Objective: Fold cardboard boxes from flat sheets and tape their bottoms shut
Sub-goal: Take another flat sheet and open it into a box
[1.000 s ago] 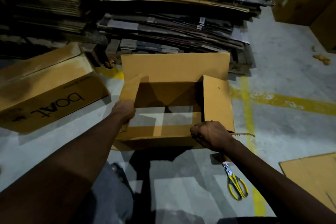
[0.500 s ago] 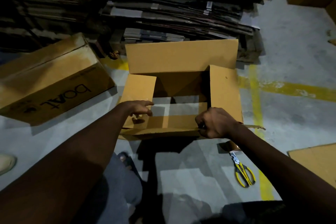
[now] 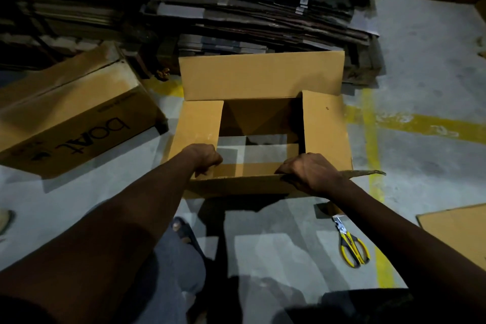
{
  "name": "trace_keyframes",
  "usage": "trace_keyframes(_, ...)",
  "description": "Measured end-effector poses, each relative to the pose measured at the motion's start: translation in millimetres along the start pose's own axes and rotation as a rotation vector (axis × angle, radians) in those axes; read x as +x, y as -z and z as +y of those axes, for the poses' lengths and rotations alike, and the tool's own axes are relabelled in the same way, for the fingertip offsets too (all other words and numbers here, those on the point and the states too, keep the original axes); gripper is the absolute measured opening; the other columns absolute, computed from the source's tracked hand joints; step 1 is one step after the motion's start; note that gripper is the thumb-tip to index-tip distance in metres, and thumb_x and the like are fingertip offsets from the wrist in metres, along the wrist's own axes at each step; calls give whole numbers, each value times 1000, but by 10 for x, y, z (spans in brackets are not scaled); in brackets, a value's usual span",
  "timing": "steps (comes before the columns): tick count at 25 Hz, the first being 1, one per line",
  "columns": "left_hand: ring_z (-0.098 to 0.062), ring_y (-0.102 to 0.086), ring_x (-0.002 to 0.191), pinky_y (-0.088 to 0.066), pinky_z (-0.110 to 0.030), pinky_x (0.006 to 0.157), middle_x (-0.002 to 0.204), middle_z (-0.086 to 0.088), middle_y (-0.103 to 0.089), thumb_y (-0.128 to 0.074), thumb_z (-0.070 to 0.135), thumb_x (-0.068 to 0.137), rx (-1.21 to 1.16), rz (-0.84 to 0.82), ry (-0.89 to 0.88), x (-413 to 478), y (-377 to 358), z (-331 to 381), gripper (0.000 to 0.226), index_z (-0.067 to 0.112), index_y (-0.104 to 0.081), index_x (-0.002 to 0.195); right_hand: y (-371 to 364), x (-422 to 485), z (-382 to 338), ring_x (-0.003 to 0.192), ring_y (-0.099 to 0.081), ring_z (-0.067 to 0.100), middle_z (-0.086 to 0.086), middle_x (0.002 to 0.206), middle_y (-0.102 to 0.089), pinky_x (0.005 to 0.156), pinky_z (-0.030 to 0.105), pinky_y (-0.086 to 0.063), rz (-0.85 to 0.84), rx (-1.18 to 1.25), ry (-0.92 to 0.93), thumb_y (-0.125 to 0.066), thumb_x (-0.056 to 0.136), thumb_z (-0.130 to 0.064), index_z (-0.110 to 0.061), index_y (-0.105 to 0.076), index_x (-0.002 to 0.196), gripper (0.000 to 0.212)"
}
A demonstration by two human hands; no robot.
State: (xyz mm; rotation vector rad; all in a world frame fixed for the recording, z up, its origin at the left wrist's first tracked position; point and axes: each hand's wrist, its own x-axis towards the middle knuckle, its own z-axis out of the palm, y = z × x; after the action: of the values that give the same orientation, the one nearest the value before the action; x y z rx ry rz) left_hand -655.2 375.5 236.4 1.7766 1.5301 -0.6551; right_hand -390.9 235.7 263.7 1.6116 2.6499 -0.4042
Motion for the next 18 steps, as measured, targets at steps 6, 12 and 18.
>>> trace_keyframes(6,-17,-55,77,-47,-29,62,96,-2,-51,-55,17,93,438,42,-175,178,29,-104,20,18,-55,112,-1,-19,2,88,-68,23,-2,106,-72,64,28,-44,66,-26,2,-53,97,-35,-25,-69,112,24)
trace_keyframes(12,-30,-58,104,-51,-40,86,124,-13,-59,-46,37,99,19,340,-332,17,412,77,36,24,-52,133,-45,184,105,98,-57,29,9,113,-62,72,36,-45,284,-180,-288,-66,85,-37,-20,-57,120,40)
trace_keyframes(18,-35,-17,144,-28,-58,110,161,-8,-9,-50,48,93,312,147,-289,-545,51,155,73,32,-10,153,-404,378,186,115,-45,34,14,131,-44,87,47,-47,-13,-163,-416,-63,87,-37,-17,-42,134,56)
